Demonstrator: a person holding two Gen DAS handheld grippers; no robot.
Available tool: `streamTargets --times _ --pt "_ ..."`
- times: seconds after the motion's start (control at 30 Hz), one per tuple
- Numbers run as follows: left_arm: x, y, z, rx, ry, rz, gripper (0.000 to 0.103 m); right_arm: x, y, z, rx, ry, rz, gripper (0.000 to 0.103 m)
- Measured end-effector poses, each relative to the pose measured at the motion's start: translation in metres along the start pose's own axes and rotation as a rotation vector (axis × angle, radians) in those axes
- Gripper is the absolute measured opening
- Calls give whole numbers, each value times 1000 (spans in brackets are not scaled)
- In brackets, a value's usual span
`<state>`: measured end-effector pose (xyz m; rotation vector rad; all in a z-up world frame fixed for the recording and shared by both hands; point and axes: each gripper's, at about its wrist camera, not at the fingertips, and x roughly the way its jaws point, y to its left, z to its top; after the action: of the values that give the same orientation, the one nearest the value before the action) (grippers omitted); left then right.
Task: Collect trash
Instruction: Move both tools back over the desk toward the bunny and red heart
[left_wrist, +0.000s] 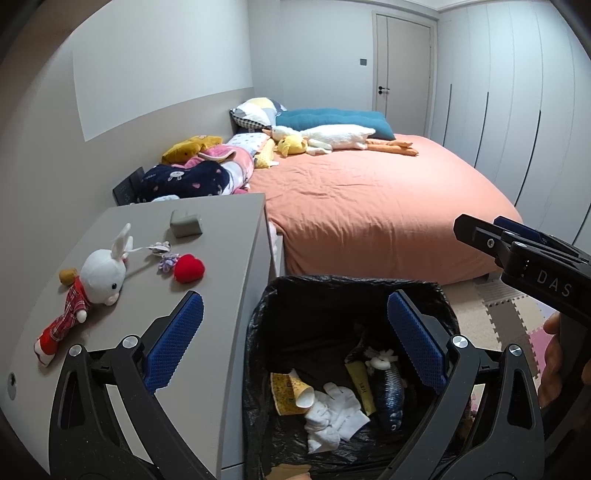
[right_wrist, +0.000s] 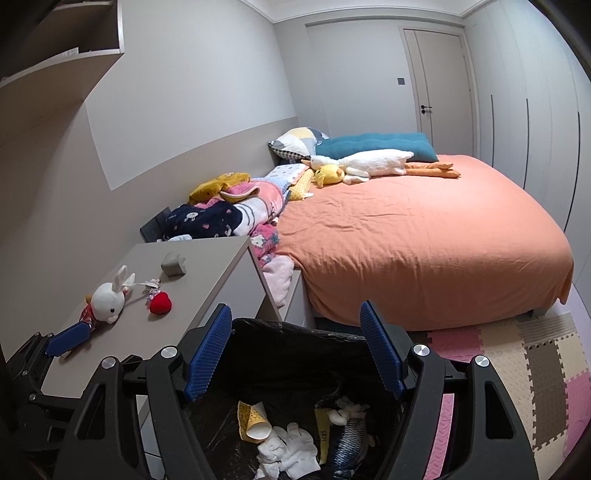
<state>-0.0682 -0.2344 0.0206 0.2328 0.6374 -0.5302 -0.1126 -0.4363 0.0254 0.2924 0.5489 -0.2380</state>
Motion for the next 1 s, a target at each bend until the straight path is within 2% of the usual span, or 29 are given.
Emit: streamTargets --times 0.5,1.0 --pt "13 52 -3 -62 33 39 97 33 49 2 -55 52 37 73" --pt "19 138 -18 -167 81 131 97 83 124 0 -129 128 118 73"
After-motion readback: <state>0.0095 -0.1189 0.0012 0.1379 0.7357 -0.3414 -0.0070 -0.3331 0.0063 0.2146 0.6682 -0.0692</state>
